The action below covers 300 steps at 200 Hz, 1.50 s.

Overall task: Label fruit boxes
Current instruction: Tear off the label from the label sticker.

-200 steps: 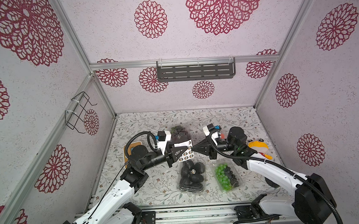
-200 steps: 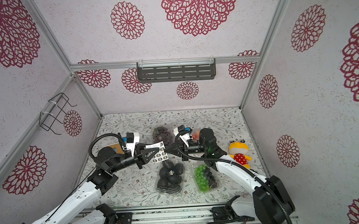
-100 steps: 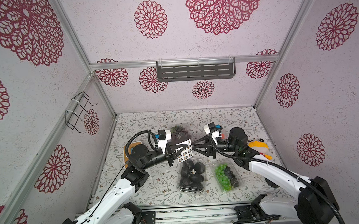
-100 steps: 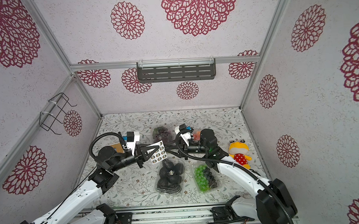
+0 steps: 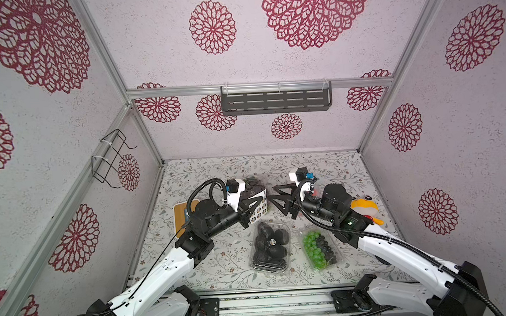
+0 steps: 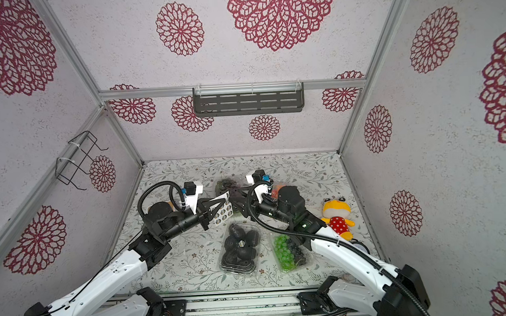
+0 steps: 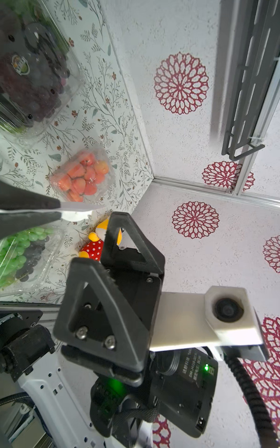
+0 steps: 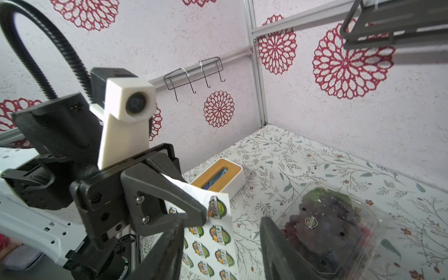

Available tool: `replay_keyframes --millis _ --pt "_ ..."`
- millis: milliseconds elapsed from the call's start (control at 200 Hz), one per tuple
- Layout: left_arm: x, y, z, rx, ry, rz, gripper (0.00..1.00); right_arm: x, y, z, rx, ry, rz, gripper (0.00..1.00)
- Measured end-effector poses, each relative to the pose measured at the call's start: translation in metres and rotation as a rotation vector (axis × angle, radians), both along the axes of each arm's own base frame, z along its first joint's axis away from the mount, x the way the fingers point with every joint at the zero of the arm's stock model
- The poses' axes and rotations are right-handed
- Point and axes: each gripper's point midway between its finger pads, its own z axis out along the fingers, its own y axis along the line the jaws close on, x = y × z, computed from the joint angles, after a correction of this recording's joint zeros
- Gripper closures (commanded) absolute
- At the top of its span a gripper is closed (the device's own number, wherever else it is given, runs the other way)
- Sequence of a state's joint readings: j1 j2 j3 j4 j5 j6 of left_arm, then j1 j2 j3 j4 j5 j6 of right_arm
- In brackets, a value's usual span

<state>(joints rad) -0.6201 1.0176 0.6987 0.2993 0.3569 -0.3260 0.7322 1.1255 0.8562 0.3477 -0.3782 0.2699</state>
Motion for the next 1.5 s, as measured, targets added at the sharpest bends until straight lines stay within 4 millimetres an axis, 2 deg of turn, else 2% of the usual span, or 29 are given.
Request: replay_keyframes --millis 130,305,535,936,1041,1166,1501 --pt "0.002 0.000 -0.002 0.004 0.002 0.009 1.00 0.001 0.006 -0.011 -0.021 0.026 0.019 0.52" --pt "0.001 0.000 -0.003 0.006 0.007 0.003 1.00 0.000 0.006 -0.007 -0.010 0.013 0.023 0.57" --pt "0.000 -0.002 -0.004 0.009 0.011 -0.007 1.00 0.001 0.011 -0.007 -0.001 0.017 0.040 0.71" --pt "-0.004 -0.005 -0.009 0.021 0.029 -0.032 1.00 0.006 0.019 -0.008 0.000 0.031 0.058 0.79" --pt "-0.004 -0.006 -0.008 0.020 0.027 -0.034 1.00 0.006 0.019 -0.008 -0.001 0.030 0.059 0.86" --pt "-0.005 -0.006 -0.008 0.020 0.027 -0.036 1.00 0.006 0.019 -0.009 -0.002 0.037 0.059 1.00" --pt "-0.003 -0.003 -0.010 0.026 0.034 -0.016 1.00 0.011 0.014 -0.012 -0.021 0.037 0.013 1.00"
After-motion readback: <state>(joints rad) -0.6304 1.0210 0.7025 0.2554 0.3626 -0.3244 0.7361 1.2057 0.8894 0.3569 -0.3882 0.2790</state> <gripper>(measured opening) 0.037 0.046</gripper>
